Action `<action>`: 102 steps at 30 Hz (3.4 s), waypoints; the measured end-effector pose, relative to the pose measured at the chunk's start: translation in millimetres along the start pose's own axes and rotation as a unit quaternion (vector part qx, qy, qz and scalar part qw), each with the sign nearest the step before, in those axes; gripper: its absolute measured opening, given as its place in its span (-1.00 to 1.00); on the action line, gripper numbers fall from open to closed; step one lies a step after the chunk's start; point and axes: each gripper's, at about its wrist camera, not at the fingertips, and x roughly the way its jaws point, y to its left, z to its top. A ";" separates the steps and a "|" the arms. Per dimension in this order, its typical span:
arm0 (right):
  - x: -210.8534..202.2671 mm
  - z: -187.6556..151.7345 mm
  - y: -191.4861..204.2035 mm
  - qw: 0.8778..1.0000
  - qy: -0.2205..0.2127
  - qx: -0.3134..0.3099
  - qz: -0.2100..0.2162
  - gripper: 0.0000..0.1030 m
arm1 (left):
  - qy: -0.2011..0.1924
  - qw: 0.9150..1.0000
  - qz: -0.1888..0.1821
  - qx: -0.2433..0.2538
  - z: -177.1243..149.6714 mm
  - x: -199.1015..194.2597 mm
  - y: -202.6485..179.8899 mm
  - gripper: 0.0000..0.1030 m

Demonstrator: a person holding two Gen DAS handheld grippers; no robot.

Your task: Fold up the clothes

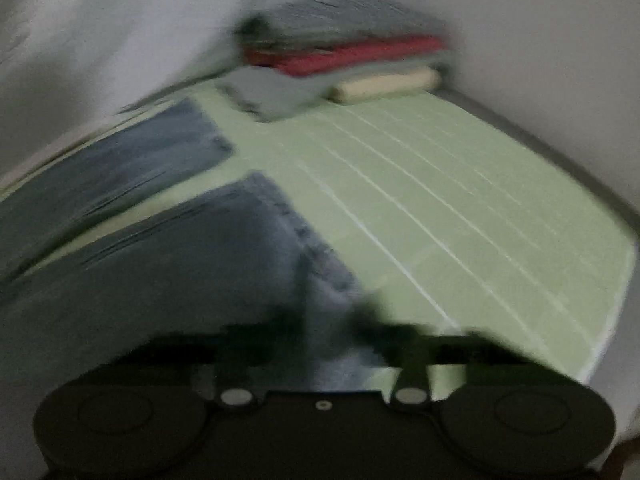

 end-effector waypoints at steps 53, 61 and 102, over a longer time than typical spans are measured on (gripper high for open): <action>101.9 141.0 24.7 0.998 -0.024 -0.013 0.064 0.90 | 0.018 0.989 0.098 -0.111 24.6 32.2 9.3 0.66; 12.1 47.6 62.1 0.995 -0.005 0.033 0.089 1.00 | 0.010 0.978 0.099 -0.182 12.0 15.9 116.7 0.66; -112.4 -106.8 193.8 0.963 0.043 0.229 0.139 1.00 | 0.002 0.969 0.087 -0.232 25.2 27.3 300.8 0.47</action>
